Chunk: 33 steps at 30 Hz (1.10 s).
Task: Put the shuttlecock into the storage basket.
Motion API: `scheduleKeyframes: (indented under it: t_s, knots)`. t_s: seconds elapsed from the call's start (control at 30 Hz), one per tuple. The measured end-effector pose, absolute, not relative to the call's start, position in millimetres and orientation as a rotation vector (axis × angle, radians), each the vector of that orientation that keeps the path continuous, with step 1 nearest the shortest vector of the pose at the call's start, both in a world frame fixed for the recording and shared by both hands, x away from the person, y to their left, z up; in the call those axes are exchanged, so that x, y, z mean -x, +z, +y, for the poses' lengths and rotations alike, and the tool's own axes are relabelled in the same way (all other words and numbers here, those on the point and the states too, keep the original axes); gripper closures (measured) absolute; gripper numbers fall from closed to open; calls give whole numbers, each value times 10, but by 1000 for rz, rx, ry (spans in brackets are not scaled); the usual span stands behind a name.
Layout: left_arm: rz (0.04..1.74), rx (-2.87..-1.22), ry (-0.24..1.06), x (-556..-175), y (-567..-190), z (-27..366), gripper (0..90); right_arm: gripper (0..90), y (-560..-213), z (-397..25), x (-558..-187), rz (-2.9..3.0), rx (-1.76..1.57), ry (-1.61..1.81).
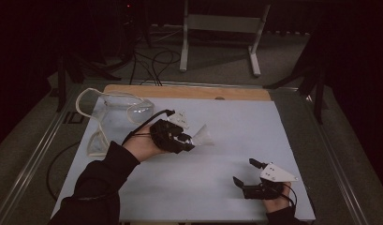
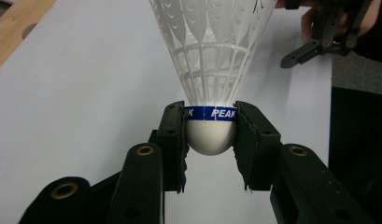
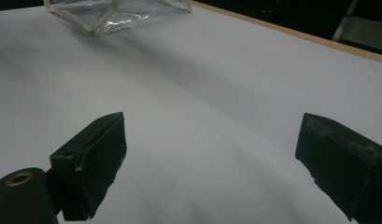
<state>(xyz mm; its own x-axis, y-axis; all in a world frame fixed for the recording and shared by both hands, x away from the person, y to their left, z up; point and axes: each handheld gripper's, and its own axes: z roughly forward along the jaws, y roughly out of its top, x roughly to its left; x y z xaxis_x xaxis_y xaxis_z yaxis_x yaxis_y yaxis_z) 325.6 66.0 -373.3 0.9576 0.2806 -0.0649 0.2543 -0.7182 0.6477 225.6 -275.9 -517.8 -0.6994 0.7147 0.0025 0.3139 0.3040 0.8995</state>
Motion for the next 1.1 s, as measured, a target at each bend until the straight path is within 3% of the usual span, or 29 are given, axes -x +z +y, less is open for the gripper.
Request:
scheduleKeyframes:
  t_s: [1.1]
  knots:
    - [437,-2358,135,-3223,-3362,1112,669,89,-5186,-2738,-2258,2189,-918,1369]
